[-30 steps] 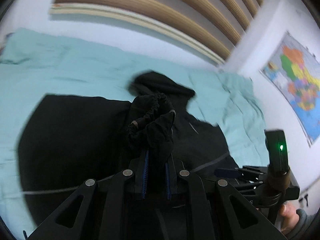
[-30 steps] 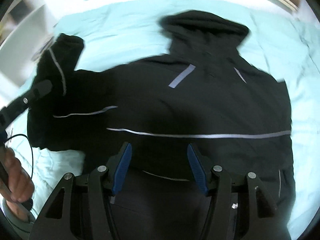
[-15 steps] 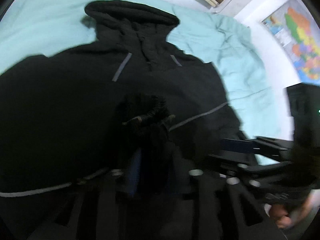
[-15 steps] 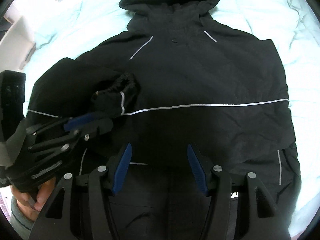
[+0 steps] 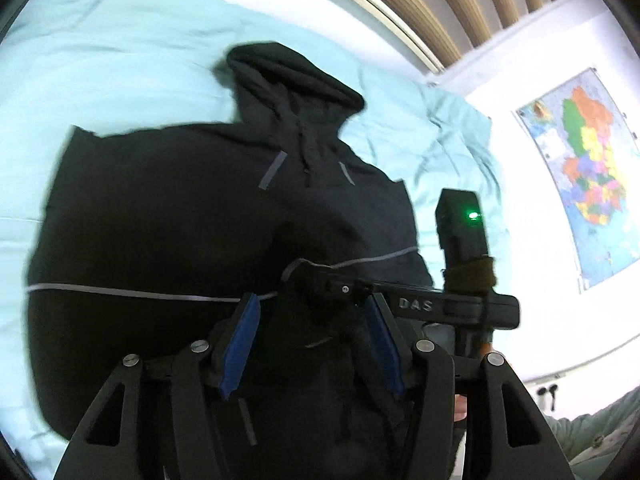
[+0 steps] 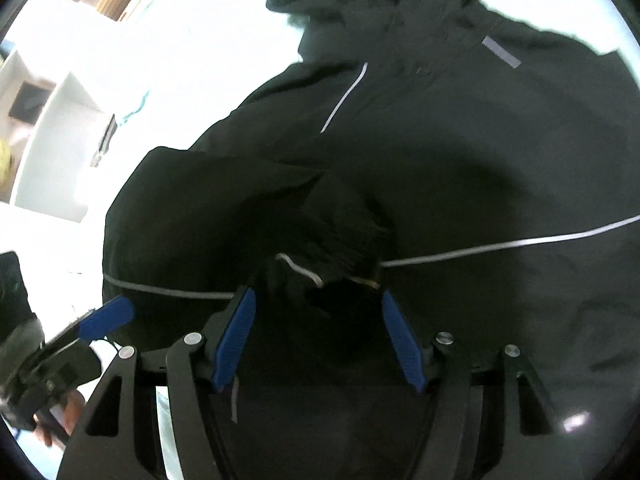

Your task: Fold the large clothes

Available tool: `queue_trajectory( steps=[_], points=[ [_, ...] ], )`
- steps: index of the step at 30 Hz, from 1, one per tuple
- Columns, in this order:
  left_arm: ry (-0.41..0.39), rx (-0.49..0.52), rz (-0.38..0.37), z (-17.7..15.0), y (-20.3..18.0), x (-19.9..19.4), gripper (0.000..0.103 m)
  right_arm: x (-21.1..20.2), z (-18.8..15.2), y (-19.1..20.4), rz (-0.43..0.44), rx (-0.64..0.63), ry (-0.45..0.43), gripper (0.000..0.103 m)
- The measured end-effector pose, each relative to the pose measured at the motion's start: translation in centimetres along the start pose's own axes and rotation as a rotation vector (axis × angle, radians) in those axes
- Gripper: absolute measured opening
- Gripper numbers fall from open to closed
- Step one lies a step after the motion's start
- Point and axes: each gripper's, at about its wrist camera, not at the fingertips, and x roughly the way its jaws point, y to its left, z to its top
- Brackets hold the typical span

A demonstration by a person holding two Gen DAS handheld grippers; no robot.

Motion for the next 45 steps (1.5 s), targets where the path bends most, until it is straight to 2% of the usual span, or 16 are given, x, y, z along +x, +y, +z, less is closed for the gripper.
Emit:
queue_trajectory(
  steps=[2,4,6,8,14,18,22,26,30,32,35,37,39,41,43,45],
  points=[
    [-0.028,0.005,0.017,0.0,0.3,-1.1,0.057,0.8,0.3,-0.1,0.014,0.016,0.008,0.068],
    [-0.058,0.01,0.034,0.3,0.5,-2.2,0.057,0.7,0.5,0.3,0.022,0.004,-0.001,0.039],
    [-0.083,0.012,0.074,0.6,0.6,-2.8,0.057,-0.5,0.4,1.0,0.015,-0.034,-0.032,0.036],
    [-0.108,0.014,0.098,1.0,0.8,-3.5,0.057,-1.8,0.4,1.8,-0.01,-0.079,-0.067,0.009],
    [-0.153,0.002,0.124,2.1,1.1,-4.1,0.057,-9.4,0.5,2.7,-0.211,-0.19,-0.263,0.007],
    [-0.148,-0.003,0.112,2.7,0.9,-2.6,0.057,-15.0,1.4,0.4,-0.379,-0.197,-0.387,0.004],
    [-0.098,-0.011,0.137,3.4,0.9,1.0,0.057,-17.3,2.7,-3.5,-0.53,-0.163,-0.421,0.004],
    [-0.074,-0.027,0.142,3.3,1.0,2.6,0.057,-14.2,3.5,-7.0,-0.281,-0.072,-0.225,0.011],
    [-0.059,-0.016,0.177,3.0,1.0,2.7,0.057,-7.9,1.6,-6.2,-0.145,-0.074,-0.088,0.054],
    [-0.059,-0.008,0.19,2.9,0.9,2.4,0.057,-5.2,0.7,-5.6,-0.071,-0.058,-0.039,0.054],
    [-0.062,0.005,0.207,2.9,0.6,2.0,0.057,-2.8,0.6,-5.1,-0.051,-0.023,-0.001,0.055],
    [-0.063,0.007,0.209,2.8,0.5,1.9,0.057,-1.7,1.0,-5.1,-0.095,-0.02,-0.002,0.066],
    [-0.059,0.002,0.21,2.6,0.6,2.1,0.057,-0.4,1.4,-5.5,-0.079,0.01,0.01,0.066],
    [-0.054,-0.003,0.212,2.5,0.6,2.2,0.057,-0.1,2.0,-5.9,-0.031,0.026,0.006,0.044],
    [-0.051,0.0,0.218,2.3,0.4,2.2,0.057,-1.0,2.2,-5.3,-0.036,0.008,-0.019,0.034],
    [-0.054,0.011,0.23,2.3,0.2,2.1,0.057,-3.3,2.1,-3.9,-0.08,-0.054,-0.08,0.031]
  ],
)
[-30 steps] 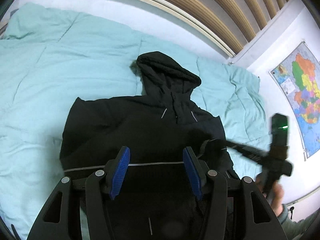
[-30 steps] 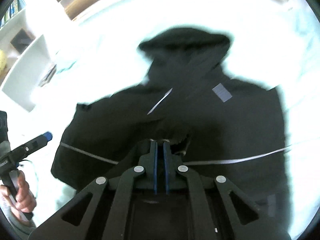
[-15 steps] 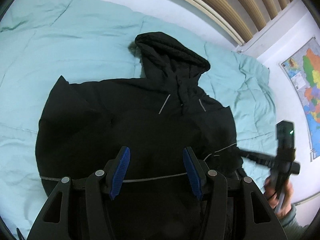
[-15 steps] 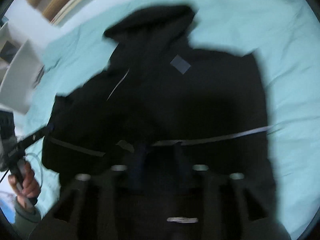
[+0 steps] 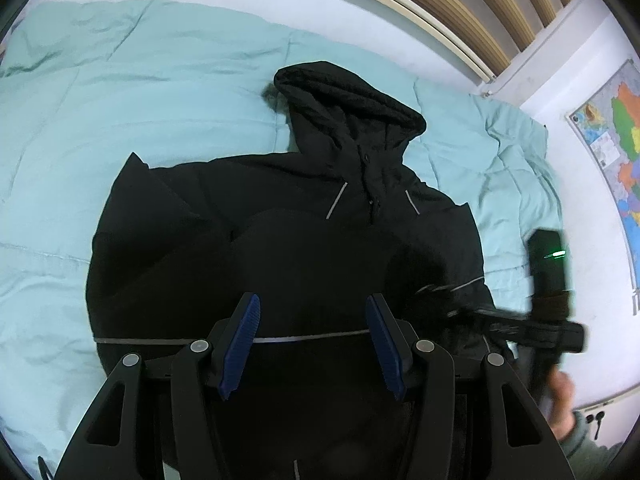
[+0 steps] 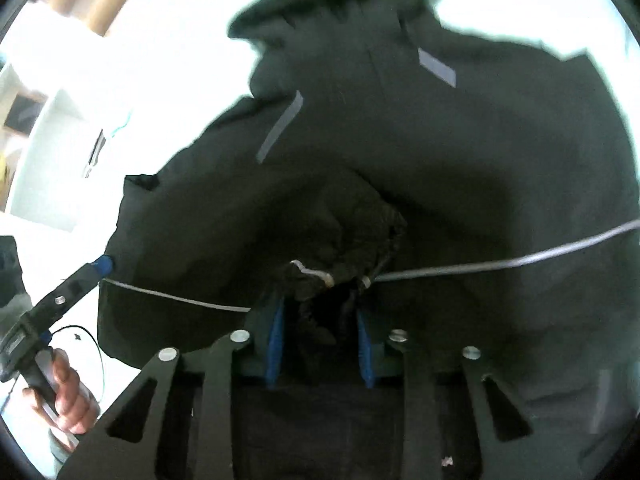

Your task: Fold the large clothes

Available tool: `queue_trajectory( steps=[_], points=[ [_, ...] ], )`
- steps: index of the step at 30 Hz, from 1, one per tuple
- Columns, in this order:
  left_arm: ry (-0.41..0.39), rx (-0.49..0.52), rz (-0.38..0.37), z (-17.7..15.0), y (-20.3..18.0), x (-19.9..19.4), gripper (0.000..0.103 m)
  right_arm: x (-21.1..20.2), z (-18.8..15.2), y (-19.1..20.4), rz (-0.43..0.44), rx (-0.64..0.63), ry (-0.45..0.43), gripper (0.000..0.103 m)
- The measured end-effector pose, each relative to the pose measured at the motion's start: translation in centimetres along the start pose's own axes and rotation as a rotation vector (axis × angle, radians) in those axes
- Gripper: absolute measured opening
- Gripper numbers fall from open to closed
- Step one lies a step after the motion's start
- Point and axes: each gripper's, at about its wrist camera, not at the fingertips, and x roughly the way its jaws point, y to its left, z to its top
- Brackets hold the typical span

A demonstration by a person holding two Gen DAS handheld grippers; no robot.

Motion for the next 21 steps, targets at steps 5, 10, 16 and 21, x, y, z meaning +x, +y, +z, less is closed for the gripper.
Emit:
queue_trajectory(
  steps=[5,10,16,21],
  points=[
    [-0.032,-0.002,-0.014,0.9,-0.5,-0.7,0.057,-7.9,1.2,1.4,-0.116,-0.118,-0.153,0.029],
    [-0.002,-0.009,-0.063,1.4,-1.4,1.7,0.057,-13.0,2.6,-2.3,-0.301,-0.148,-0.255,0.029],
    [0.087,0.011,0.125,0.8,-0.6,9.6,0.057,-6.9,3.1,-11.7,-0.319,-0.021,-0.112,0.029],
    [0.096,-0.013,0.117,1.0,0.2,11.0,0.057,-1.6,1.9,-15.9,-0.3,0.035,-0.059,0.03]
  ],
)
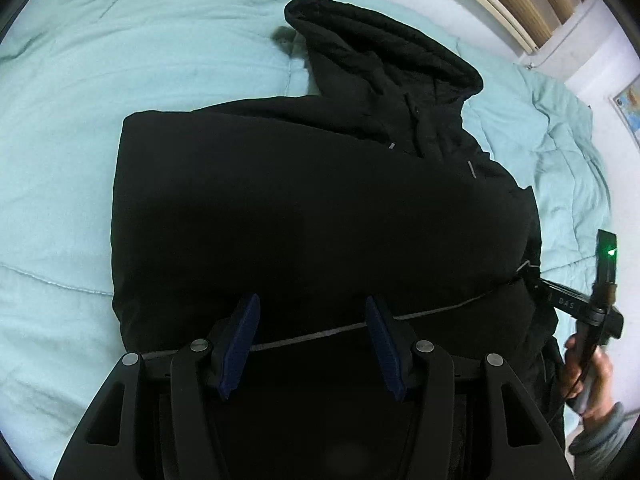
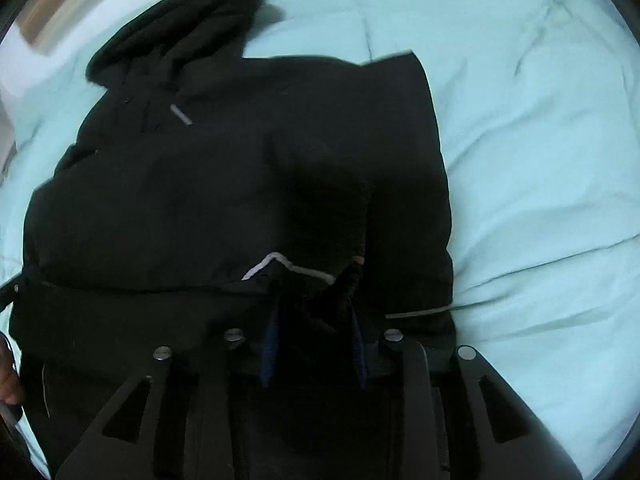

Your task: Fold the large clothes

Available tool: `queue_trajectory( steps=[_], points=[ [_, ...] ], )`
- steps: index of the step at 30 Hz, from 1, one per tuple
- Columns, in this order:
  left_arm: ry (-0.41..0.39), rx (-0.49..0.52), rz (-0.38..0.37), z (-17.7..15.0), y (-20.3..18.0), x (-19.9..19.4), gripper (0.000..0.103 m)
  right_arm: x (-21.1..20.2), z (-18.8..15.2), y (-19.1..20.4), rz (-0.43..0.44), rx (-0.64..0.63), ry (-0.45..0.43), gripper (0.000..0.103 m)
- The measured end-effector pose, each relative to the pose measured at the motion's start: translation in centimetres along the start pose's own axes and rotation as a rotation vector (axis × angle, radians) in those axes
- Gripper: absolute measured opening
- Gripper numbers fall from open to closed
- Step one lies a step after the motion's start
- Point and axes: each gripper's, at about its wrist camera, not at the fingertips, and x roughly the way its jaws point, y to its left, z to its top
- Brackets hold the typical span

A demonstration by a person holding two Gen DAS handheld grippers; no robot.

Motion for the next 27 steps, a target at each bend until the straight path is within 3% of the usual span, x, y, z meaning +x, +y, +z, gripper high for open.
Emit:
queue_trajectory(
  steps=[3,7,11,13,15,17,21,27],
  points=[
    [0.01,0.025,0.012,0.1,-0.5,-0.7,0.057,-0.6,0.4,-0.7,0.016,0.018,0.015,0.032],
    [-0.059,0.042,0.058,0.2,-0.6,-3.7,0.057,-3.9,0.5,-0.4,-0.064,-0.012,0.039,0.05],
    [-0.101,0.013,0.083,0.0,-0.2,-6.2,0.057,-10.4,0.6,2.1,-0.139,-0.09,-0.098,0.057],
    [-0.109,-0.007,0.06,-0.2,-0.5,-6.4,0.057,-12.0,0.8,3.9,-0.109,-0.135,-0.134,0.057],
    [-0.094,-0.022,0.065,-0.7,-1.2,-5.6,0.057,-11.4,1.4,5.8,-0.095,-0.179,-0.121,0.057],
    [-0.063,-0.031,0.1,-1.4,-2.0,-4.0,0.057,-8.3,1.7,7.3,-0.138,-0.225,-0.07,0.057],
    [-0.025,-0.044,0.182,-2.9,-1.8,-1.7,0.056,-2.2,0.1,5.8,-0.19,-0.2,0.09,0.056],
    [0.011,-0.01,0.295,-2.3,-3.5,-1.3,0.057,-1.8,0.7,5.3,-0.172,-0.194,0.153,0.055]
  ],
)
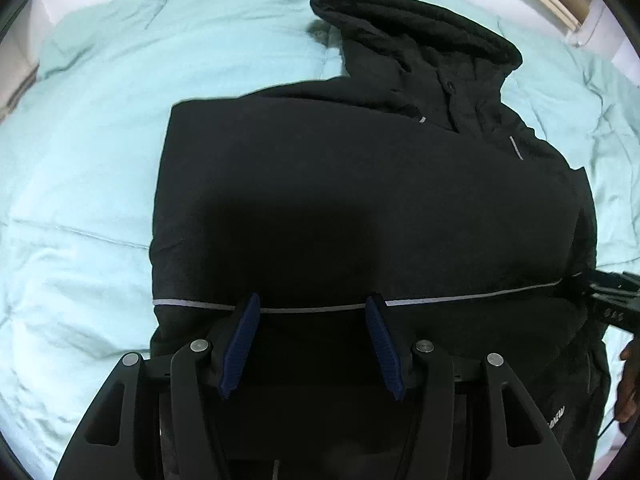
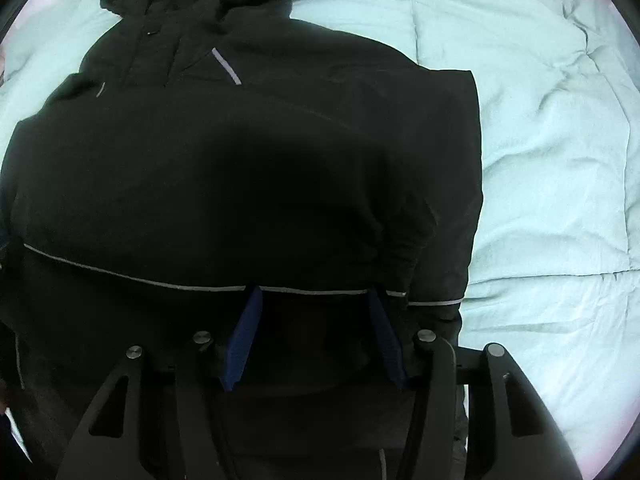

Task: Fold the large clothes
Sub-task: 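Grasp the jacket hem with both grippers and lift toward the hood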

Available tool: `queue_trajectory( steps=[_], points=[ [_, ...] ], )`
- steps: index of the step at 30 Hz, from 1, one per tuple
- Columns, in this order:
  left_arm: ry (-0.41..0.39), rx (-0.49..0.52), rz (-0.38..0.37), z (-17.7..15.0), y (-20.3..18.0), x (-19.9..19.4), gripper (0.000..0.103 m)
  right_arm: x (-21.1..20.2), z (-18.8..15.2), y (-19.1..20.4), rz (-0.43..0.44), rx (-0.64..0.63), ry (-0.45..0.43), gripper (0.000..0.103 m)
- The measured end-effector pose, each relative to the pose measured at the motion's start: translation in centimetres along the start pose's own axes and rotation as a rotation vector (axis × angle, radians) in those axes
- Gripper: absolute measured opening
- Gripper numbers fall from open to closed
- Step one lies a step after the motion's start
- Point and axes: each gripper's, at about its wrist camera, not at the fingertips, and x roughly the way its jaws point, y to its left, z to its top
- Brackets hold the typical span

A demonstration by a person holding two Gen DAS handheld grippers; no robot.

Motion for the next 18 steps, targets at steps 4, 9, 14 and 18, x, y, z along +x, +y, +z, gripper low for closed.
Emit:
queue_trajectory(
  steps=[4,9,14,18],
  points=[
    [-0.043,-0.007,-0.073,0.0,0.0,-3.5,0.057,-3.8,-0.4,-1.3,0.087,0.021,-0.058,0.055],
    [-0.158,-0.017,-0.12,2.9,-0.1,-8.3,0.057,-10.1,0.5,-1.8,0.13,0.02,-0.151,0.056],
    [-0.279,-0.048,-0.176,9.3,0.9,-10.6,0.057,-14.6,5.6,-2.5,0.156,0.023,-0.299,0.056],
    [-0.308,-0.076,-0.168,15.7,1.9,-8.2,0.057,-14.1,12.8,-3.1,0.171,0.052,-0.374,0.058]
  ],
)
